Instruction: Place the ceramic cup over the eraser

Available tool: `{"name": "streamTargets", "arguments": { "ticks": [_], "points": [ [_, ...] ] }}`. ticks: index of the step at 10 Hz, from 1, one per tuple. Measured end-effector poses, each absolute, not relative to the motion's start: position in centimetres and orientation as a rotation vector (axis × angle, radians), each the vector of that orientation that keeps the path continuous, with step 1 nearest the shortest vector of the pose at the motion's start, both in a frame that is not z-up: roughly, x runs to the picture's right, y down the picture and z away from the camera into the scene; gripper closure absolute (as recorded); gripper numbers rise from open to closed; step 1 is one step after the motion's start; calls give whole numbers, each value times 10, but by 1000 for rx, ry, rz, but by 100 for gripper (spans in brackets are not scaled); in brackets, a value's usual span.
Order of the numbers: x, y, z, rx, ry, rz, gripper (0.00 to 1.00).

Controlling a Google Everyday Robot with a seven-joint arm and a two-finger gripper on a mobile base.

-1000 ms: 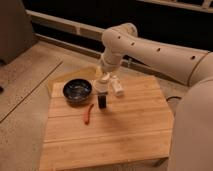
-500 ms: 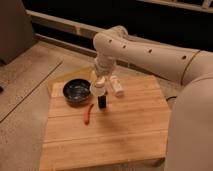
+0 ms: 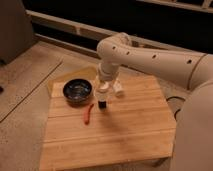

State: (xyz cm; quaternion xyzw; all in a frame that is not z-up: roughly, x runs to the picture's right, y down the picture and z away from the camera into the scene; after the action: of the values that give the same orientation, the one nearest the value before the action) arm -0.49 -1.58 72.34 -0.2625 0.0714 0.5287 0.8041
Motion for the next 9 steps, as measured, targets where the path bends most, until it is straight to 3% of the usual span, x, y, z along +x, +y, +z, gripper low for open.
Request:
{"name": "streamTargets", "arguments": {
  "ticks": [9],
  "points": [
    [-3,-15,746,-517,161,1066,100]
  ]
}}
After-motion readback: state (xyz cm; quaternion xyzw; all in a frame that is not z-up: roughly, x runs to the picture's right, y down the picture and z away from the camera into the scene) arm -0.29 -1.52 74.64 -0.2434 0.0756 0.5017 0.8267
